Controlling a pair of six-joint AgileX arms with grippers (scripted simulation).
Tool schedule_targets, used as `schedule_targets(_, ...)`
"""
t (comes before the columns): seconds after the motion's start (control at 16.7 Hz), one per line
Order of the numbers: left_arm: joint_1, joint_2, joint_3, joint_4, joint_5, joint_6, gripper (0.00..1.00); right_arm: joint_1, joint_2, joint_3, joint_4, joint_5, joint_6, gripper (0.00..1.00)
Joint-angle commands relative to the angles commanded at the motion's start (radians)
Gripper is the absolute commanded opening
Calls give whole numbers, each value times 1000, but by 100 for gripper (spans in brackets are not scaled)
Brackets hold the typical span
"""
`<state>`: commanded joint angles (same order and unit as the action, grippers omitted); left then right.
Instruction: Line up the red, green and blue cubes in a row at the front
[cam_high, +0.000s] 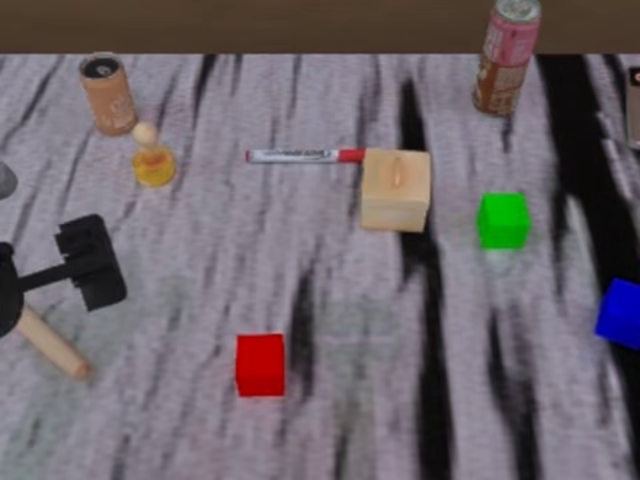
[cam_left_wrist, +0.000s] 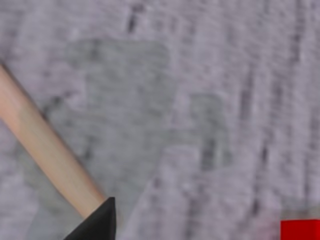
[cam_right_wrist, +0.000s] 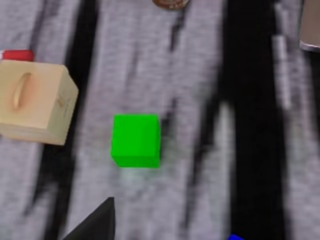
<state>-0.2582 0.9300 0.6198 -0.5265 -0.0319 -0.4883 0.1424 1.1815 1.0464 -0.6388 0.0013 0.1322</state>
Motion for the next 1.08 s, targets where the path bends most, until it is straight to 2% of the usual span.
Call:
schedule_targets(0.3,144,-441,-318,221,3,180,100,61,590,468,-299,6,59,100)
schedule_targets(0.54,222,-692,-493,372,15,327,100,101,936,775,-486,7,101,100)
schedule_targets(0.84,271,-896,-605,502,29,461,100,133,1195,1041,-620,5,134,100)
schedule_targets(1.08,278,-930,-620,527,32,488,100,139,1242,1087,-642,4,140,100)
